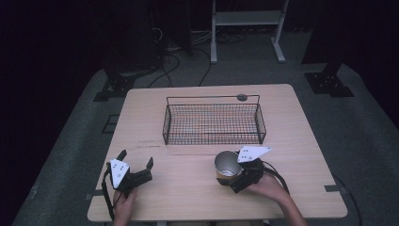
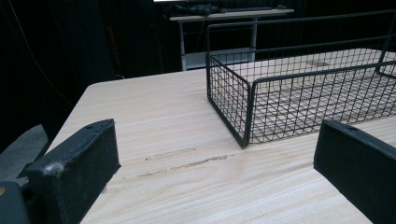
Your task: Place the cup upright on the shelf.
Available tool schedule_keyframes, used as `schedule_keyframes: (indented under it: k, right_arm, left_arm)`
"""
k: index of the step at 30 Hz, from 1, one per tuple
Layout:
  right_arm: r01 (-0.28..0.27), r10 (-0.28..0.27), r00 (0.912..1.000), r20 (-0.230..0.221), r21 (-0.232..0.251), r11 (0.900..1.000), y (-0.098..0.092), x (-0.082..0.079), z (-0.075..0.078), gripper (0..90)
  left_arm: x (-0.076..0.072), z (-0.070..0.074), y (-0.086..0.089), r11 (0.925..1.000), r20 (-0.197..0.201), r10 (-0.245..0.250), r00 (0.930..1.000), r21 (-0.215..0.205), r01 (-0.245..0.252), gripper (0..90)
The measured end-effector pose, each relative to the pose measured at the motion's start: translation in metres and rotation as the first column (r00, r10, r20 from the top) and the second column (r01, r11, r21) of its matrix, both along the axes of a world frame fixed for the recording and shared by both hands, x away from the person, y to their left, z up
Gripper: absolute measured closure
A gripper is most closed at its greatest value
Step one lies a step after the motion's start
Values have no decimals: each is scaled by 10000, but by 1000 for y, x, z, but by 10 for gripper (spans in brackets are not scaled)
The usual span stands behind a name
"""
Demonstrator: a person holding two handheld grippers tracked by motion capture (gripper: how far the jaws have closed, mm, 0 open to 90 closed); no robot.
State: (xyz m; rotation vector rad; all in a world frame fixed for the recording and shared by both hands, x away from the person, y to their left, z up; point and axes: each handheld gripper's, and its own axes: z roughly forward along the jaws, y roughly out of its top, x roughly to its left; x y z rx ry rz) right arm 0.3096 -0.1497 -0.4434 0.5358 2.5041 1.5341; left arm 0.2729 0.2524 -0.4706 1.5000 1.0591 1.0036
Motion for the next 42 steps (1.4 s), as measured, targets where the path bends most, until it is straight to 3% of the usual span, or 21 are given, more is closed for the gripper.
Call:
schedule_keyframes:
  k: [7, 27, 42]
  right_arm:
    - [75, -76, 10000, 58, 67, 9999, -3, 1, 2, 98]
    - [79, -77, 10000, -50, 287, 9996, -11, 7, 16, 102]
    - [497, -499, 9988, -6, 952, 9942, -17, 17, 35, 103]
  left_arm:
    - [0, 0, 0, 10000, 4, -3, 10000, 0, 3, 0]
    - [0, 0, 0, 10000, 0, -3, 10000, 12, 3, 0]
    - [0, 0, 0, 10000, -1, 2, 10000, 10, -2, 0]
